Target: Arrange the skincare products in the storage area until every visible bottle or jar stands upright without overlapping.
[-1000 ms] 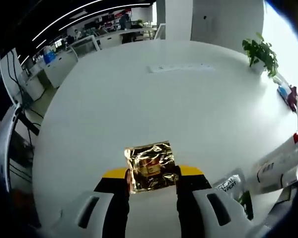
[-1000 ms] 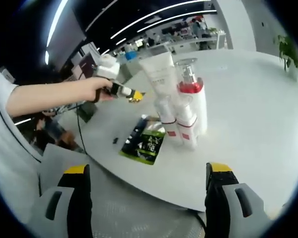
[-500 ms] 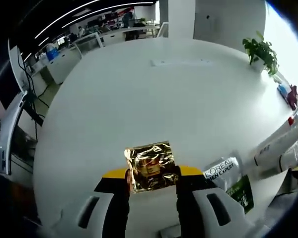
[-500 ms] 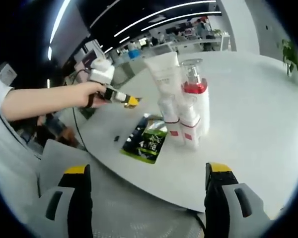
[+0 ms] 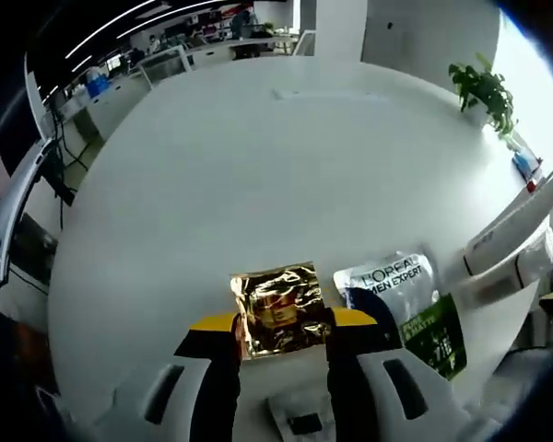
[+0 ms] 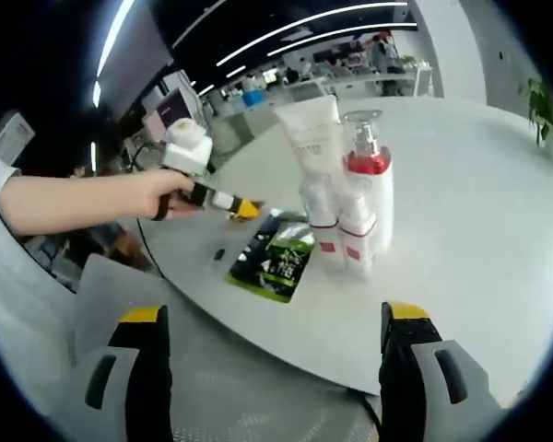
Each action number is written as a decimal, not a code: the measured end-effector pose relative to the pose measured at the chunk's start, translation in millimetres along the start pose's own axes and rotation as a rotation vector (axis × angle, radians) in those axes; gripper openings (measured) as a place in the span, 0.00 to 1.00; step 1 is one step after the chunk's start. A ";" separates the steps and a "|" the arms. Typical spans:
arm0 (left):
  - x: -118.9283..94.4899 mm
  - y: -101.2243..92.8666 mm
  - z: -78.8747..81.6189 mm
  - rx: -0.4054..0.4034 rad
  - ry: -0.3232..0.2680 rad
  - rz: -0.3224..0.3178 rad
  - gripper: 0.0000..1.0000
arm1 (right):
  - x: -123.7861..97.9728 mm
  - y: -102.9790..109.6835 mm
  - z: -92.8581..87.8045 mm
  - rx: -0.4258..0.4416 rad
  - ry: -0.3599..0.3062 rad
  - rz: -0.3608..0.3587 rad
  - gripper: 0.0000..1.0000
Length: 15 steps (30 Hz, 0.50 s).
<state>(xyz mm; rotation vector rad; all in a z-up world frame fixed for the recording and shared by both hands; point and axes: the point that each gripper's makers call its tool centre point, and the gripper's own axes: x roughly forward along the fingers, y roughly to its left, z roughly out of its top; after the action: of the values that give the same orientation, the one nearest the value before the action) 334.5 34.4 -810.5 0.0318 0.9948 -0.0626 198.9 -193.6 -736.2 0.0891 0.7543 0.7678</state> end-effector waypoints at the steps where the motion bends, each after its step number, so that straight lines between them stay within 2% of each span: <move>1: -0.2 -0.9 -1.2 -0.004 0.002 0.001 0.32 | -0.1 -0.4 0.0 0.001 0.000 -0.001 0.94; 15: 0.4 -6.9 -18.6 -0.026 0.007 0.012 0.33 | 0.3 -2.0 1.7 0.000 -0.007 -0.006 0.94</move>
<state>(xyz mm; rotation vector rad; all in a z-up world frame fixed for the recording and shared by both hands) 318.7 28.4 -820.9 0.0145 1.0023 -0.0383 201.4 -194.5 -735.8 0.0895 0.7474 0.7609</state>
